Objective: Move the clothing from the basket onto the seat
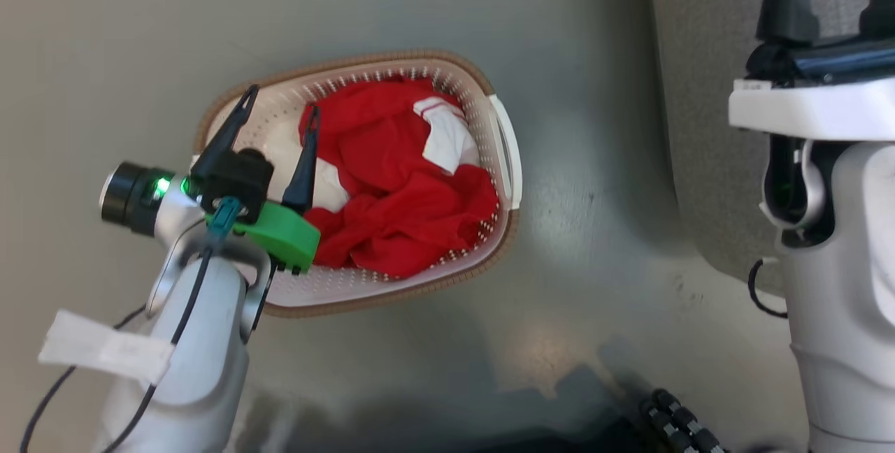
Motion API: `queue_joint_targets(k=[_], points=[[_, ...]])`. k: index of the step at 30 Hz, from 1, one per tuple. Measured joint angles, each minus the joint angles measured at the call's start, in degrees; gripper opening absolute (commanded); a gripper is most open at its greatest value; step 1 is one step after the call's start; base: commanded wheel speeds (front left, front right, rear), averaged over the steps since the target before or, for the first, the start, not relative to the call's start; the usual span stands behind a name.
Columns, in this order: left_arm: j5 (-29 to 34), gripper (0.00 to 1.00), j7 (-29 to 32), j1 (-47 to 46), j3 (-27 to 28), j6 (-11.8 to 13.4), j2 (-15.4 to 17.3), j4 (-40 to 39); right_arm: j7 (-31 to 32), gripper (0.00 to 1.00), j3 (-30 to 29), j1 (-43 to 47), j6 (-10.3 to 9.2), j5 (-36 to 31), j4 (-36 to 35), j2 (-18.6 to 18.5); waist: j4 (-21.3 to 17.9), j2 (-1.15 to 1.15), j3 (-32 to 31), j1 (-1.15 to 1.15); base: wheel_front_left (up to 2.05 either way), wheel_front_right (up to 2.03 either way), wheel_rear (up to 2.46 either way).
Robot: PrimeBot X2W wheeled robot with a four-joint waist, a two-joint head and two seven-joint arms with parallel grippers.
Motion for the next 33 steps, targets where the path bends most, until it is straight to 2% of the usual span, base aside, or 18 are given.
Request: queue_joint_targets(k=[12, 33], points=[[1.88, 1.0, 0.38, -5.09, -4.3, -1.79, -0.58, 9.72, 0.0, 1.0, -1.02, -4.83, 0.02, -0.02, -0.92, 0.33, -0.67, 0.0, 8.17, 0.0, 0.0, 0.0, 0.0], [4.7, 1.0, 0.32, -11.56, -12.61, -3.54, -1.54, 19.94, 0.0, 1.0, -0.71, -5.99, 0.26, -0.36, -0.88, 1.03, -2.09, 0.0, 11.89, 0.0, 0.0, 0.0, 0.0]])
